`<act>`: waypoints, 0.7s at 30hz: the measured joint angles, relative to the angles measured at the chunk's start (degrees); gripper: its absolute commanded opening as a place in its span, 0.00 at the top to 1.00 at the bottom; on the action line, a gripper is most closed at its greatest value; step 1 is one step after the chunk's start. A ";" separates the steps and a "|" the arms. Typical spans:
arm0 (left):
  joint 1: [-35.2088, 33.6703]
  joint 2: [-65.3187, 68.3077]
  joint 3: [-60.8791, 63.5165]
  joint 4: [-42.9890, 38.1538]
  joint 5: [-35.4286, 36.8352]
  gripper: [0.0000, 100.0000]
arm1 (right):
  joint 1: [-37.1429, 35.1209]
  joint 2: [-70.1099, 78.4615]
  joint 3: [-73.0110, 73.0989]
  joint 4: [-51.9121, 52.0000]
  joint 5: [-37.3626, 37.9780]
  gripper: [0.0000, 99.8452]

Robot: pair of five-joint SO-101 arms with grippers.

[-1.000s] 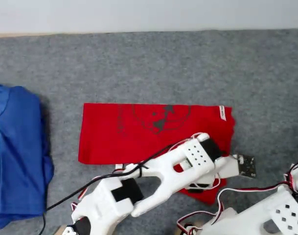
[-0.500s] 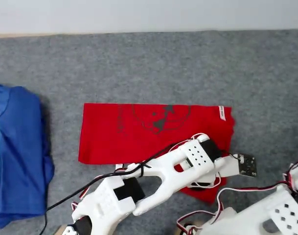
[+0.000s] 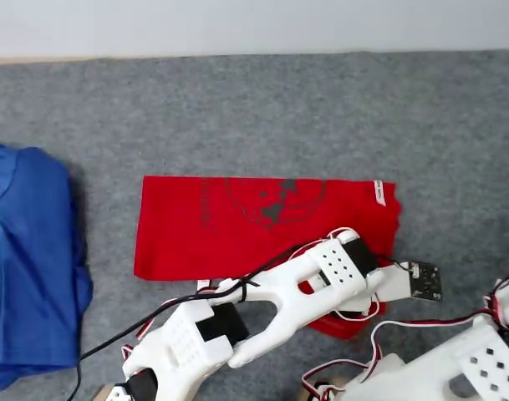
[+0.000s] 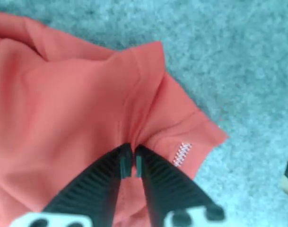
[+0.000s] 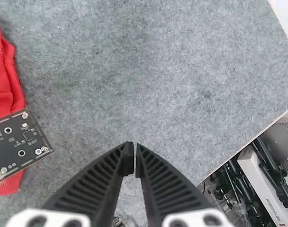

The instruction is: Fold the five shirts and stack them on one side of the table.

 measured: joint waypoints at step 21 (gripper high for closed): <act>-5.27 -6.68 -1.67 5.89 -0.26 1.00 | 0.00 0.00 0.00 0.00 0.00 0.99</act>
